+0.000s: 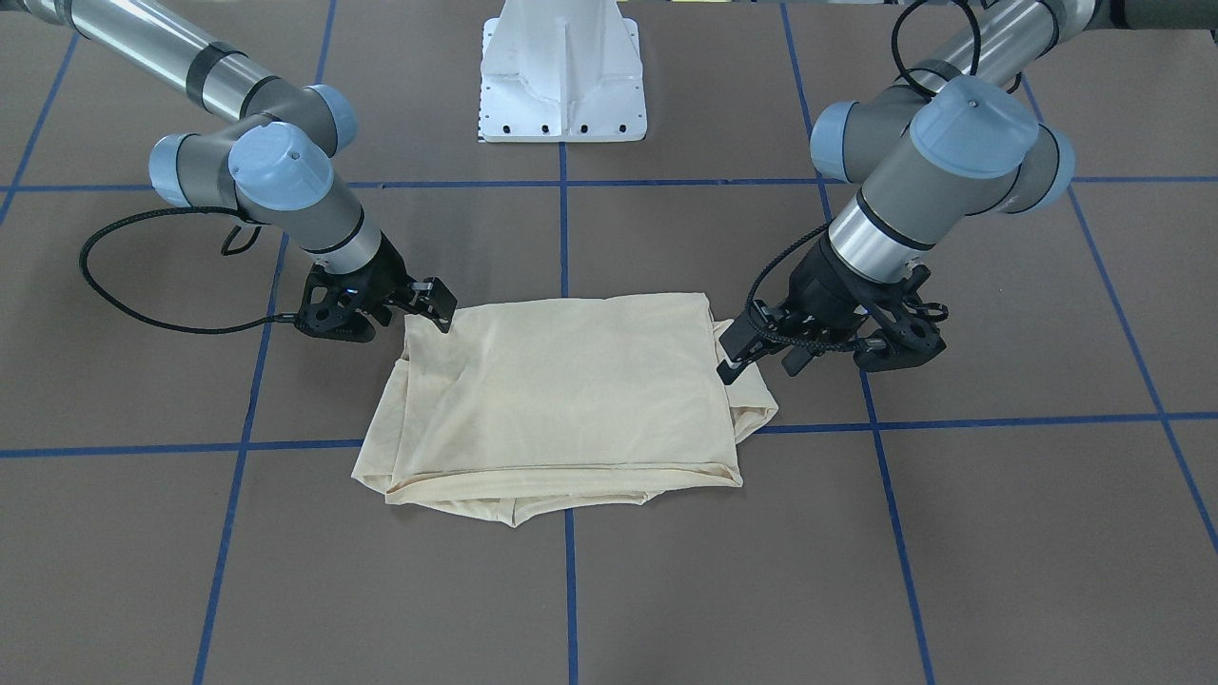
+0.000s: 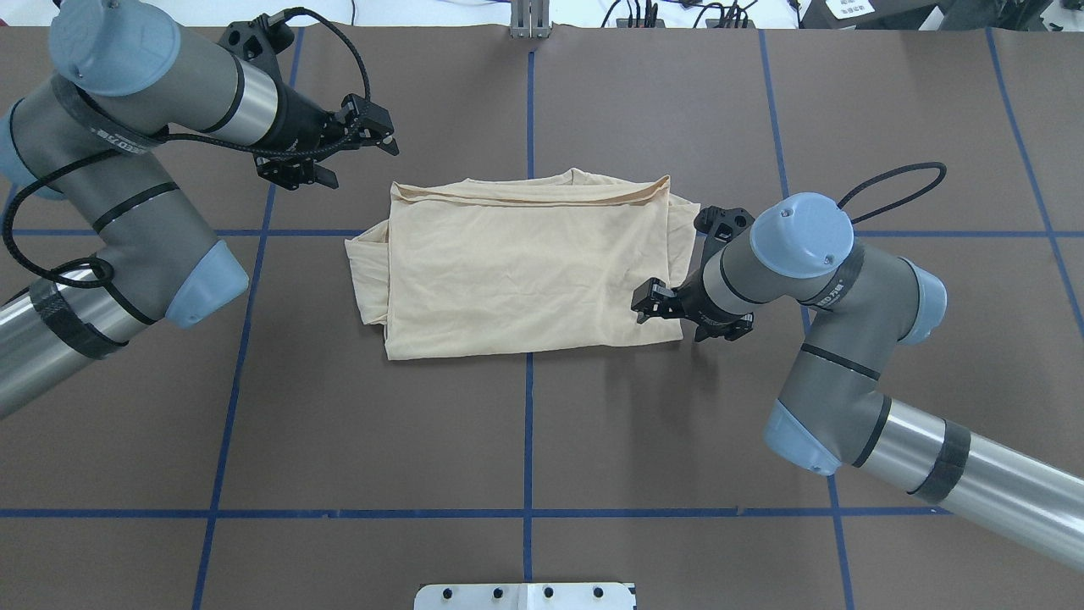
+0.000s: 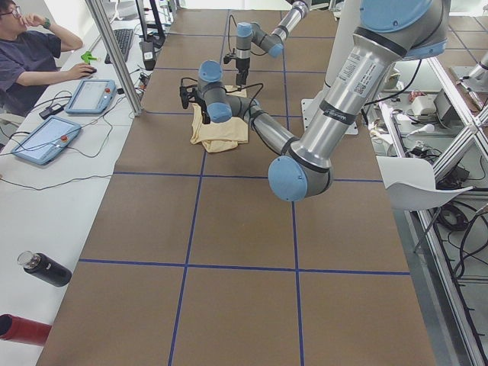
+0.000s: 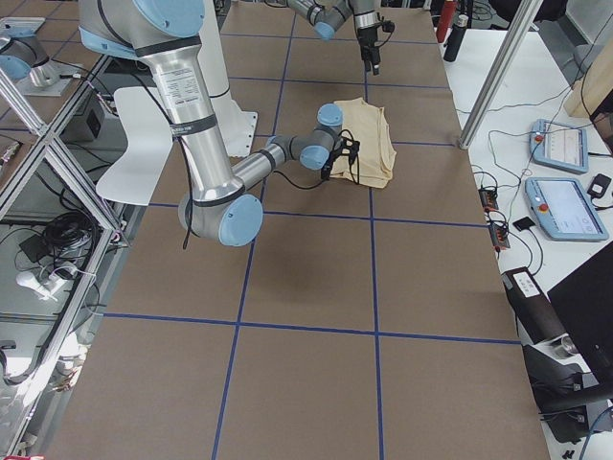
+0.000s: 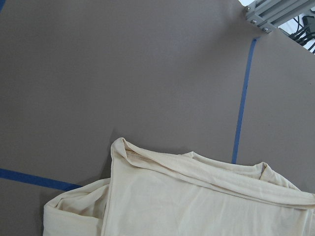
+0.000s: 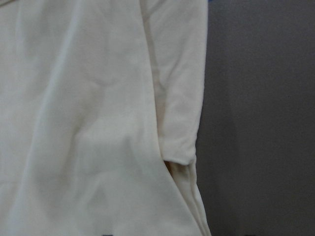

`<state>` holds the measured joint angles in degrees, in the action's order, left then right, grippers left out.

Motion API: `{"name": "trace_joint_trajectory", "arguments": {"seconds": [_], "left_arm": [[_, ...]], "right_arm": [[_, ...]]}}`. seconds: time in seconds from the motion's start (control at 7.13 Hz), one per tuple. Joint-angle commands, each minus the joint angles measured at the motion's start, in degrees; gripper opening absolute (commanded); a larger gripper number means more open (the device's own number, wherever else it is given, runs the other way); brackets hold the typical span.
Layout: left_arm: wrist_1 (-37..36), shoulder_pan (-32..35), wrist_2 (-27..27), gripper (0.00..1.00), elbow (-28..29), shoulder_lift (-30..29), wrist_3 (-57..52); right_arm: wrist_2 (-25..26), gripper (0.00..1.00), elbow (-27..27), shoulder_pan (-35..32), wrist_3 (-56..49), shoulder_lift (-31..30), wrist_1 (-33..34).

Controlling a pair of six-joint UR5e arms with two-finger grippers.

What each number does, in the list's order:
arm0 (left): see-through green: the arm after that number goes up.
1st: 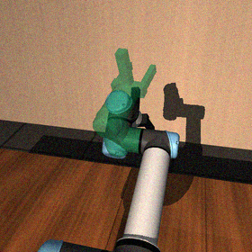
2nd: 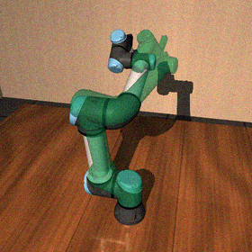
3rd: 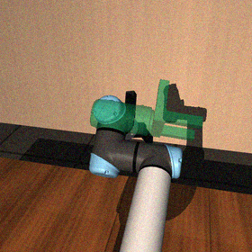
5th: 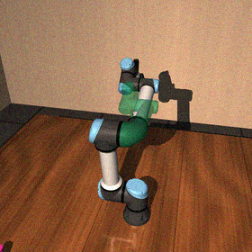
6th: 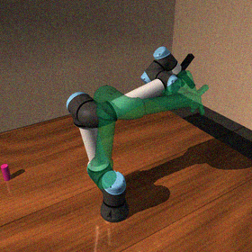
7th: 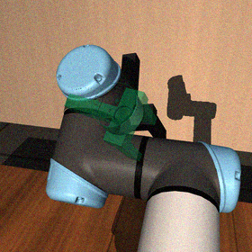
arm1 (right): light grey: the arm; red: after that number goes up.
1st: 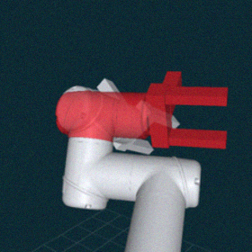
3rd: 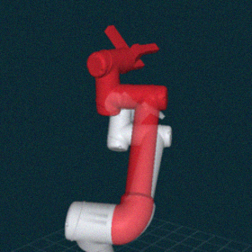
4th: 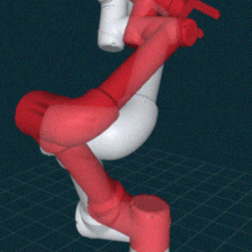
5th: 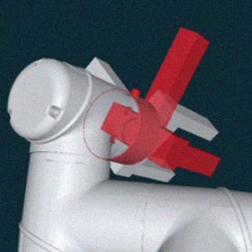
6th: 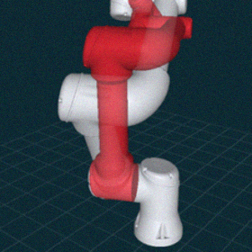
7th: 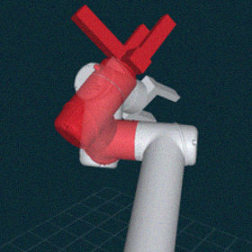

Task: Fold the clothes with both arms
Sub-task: 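Lower the right gripper onto the folded shirt's corner nearest it and grasp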

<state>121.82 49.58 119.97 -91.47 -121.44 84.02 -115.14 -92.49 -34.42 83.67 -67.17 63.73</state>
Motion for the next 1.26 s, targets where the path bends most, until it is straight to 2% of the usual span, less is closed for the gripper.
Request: {"name": "trace_joint_trajectory", "arguments": {"seconds": [0.0, 0.14, 0.28, 0.7, 0.98, 1.12], "left_arm": [[0.0, 0.0, 0.0, 1.00, 0.0, 0.1, -0.1], [0.0, 0.0, 0.0, 1.00, 0.0, 0.1, -0.1], [0.0, 0.0, 0.0, 1.00, 0.1, 0.1, -0.1], [0.0, 0.1, 0.1, 1.00, 0.0, 0.4, -0.1], [-0.1, 0.2, 0.0, 1.00, -0.1, 0.4, -0.1], [-1.7, 0.2, 0.0, 1.00, -0.9, 0.3, -0.1]], "right_arm": [[0.0, 0.53, 0.2, 0.2, 0.0, -0.1, 0.2], [-0.1, 0.22, 0.2, 0.2, 0.0, 0.0, 0.3], [-0.2, 0.00, 0.1, 0.2, -0.1, 0.2, 0.3], [-1.7, 0.00, -1.5, 0.1, 0.0, -0.2, 1.8], [-3.4, 0.00, -8.5, 2.5, 0.0, -3.1, 5.5], [-4.8, 0.00, -14.1, 5.4, 0.0, -5.3, 8.1]]}}
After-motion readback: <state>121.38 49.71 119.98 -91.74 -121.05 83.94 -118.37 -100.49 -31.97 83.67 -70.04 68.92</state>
